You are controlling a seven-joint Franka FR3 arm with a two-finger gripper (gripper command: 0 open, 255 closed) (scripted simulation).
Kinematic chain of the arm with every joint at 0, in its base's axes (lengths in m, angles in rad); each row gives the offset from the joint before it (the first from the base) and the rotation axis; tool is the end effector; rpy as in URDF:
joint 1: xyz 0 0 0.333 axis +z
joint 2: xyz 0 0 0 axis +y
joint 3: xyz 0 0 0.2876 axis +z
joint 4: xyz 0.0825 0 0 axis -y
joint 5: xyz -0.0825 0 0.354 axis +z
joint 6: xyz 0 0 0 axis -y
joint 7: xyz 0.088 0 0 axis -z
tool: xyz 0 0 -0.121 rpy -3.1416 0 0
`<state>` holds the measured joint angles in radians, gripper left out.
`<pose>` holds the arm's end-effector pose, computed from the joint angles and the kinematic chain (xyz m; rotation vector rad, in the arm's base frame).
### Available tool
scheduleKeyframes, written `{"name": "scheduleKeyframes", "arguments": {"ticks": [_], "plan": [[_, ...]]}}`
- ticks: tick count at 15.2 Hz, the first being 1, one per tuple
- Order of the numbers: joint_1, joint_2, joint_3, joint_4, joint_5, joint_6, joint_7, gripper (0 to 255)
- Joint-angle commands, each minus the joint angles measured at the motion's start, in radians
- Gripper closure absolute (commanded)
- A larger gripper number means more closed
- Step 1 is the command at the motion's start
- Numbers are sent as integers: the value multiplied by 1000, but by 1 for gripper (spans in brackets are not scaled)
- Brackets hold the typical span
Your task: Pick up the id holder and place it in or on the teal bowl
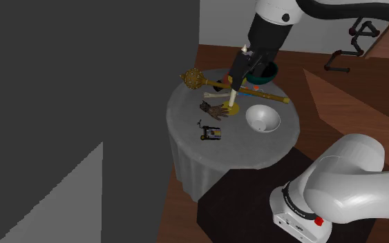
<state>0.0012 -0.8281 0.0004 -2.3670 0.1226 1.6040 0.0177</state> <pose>0.2908 0.0149 0.5679 -3.0170 0.0246 -0.0965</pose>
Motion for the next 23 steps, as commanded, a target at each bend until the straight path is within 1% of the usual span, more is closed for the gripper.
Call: {"name": "scheduleKeyframes", "arguments": {"ticks": [1,7,12,18,21,23], "plan": [[0,0,0,0,0,0,0,0],[-2,50,55,-161,-19,235,9,0],[-9,144,101,-259,-41,447,27,0],[-36,327,160,-324,-93,714,72,0],[-66,443,194,-332,-144,848,113,0],[-95,528,221,-328,-196,933,154,0]]}}
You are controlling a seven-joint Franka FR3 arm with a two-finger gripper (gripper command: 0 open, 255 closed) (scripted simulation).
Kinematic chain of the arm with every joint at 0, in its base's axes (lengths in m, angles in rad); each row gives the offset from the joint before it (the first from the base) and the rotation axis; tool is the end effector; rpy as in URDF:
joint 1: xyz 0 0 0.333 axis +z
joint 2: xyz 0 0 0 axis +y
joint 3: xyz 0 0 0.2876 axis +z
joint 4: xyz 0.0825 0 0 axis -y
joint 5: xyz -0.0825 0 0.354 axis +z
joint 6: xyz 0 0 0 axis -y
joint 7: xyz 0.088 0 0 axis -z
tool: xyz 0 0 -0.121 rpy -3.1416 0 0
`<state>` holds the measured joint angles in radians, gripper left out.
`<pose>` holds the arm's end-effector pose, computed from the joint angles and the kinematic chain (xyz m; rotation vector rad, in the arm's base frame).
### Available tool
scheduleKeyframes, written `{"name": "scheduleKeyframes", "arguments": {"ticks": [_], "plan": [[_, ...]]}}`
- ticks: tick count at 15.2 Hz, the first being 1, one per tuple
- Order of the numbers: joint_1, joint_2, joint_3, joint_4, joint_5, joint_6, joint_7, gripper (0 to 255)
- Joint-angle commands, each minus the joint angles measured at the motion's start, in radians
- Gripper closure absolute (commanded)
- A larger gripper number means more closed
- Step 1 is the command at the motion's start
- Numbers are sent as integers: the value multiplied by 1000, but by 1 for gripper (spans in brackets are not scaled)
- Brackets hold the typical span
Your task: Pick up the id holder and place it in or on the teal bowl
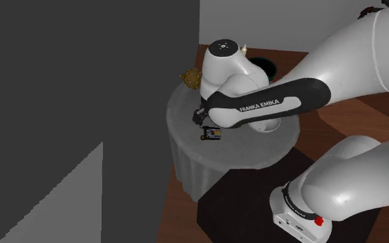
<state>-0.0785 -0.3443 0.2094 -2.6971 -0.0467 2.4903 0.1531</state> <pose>0.3909 0.0463 0.3301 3.0516 0.0088 0.2167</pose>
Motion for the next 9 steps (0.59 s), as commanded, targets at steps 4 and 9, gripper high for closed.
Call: {"name": "scheduleKeyframes", "arguments": {"ticks": [4,9], "plan": [[-95,227,67,36,-209,195,159,0],[-141,436,56,120,-544,293,416,0]]}}
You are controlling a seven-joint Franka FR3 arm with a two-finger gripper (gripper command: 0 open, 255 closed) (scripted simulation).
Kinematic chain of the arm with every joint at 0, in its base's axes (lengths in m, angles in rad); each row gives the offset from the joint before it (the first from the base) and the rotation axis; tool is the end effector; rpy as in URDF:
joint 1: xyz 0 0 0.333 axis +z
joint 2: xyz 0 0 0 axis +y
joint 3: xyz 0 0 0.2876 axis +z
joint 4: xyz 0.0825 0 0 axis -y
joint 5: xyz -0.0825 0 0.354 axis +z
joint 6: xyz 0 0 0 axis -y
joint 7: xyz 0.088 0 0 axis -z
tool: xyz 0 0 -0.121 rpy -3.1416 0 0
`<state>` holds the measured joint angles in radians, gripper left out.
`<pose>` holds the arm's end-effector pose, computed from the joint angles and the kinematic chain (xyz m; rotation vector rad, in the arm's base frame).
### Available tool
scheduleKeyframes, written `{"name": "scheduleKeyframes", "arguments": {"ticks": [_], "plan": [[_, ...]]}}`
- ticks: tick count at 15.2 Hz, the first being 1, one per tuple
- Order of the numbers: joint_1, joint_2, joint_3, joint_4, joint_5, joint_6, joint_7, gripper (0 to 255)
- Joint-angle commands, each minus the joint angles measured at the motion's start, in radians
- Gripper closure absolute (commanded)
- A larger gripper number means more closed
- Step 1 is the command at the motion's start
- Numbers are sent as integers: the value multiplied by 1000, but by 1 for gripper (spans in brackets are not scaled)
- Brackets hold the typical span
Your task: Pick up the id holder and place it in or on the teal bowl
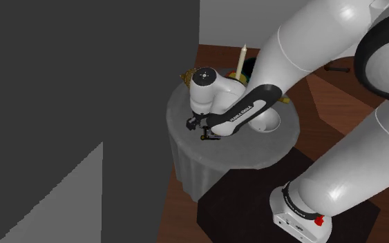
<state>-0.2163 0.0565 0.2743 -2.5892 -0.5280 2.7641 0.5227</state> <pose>0.4352 0.0454 0.2324 2.9664 0.0217 0.2598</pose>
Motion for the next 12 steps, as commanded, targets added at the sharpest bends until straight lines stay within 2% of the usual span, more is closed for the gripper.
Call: {"name": "scheduleKeyframes", "arguments": {"ticks": [1,7,12], "plan": [[0,53,-18,17,-88,28,65,0],[22,149,-73,55,-226,75,171,0],[22,149,-73,55,-226,75,171,0]]}}
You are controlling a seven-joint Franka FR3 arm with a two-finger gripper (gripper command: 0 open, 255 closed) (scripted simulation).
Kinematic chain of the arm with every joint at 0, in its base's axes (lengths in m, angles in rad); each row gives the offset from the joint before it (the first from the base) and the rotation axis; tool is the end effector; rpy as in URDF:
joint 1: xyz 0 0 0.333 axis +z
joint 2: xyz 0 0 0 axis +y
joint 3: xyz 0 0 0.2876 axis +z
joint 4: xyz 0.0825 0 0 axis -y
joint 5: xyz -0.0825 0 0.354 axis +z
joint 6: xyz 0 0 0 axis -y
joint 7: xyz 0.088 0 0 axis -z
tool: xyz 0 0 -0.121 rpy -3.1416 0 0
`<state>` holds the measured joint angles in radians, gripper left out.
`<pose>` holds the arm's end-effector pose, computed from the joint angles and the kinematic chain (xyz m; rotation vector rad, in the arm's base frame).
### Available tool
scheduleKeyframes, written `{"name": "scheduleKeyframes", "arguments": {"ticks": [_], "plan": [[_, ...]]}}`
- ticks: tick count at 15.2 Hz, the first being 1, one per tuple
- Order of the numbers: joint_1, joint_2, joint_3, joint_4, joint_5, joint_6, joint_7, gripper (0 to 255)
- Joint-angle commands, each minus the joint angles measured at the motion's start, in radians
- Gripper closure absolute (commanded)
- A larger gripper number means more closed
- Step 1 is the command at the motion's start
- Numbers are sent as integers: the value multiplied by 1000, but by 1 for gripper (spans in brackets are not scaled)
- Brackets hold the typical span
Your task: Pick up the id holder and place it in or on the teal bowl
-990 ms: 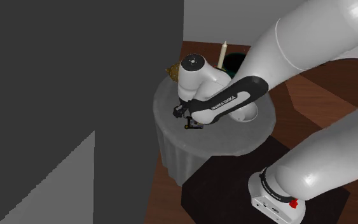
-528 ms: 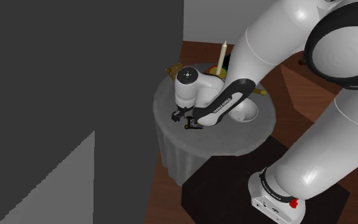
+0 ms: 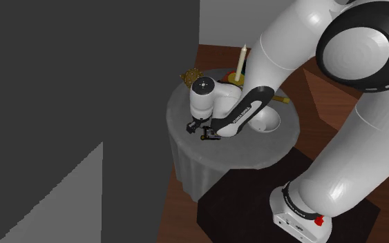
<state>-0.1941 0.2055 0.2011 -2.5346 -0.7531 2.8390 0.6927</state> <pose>0.4418 0.0399 0.1906 2.9628 0.0262 0.2644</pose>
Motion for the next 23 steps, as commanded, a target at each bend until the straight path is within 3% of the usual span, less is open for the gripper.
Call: {"name": "scheduleKeyframes", "arguments": {"ticks": [1,3,4,13,23], "plan": [[0,1,0,0,-1,0,1,0],[0,0,0,0,0,0,0,0],[0,0,0,0,0,0,0,255],[0,1,0,0,-1,0,1,255],[-41,-156,82,-33,253,-95,-213,255]]}}
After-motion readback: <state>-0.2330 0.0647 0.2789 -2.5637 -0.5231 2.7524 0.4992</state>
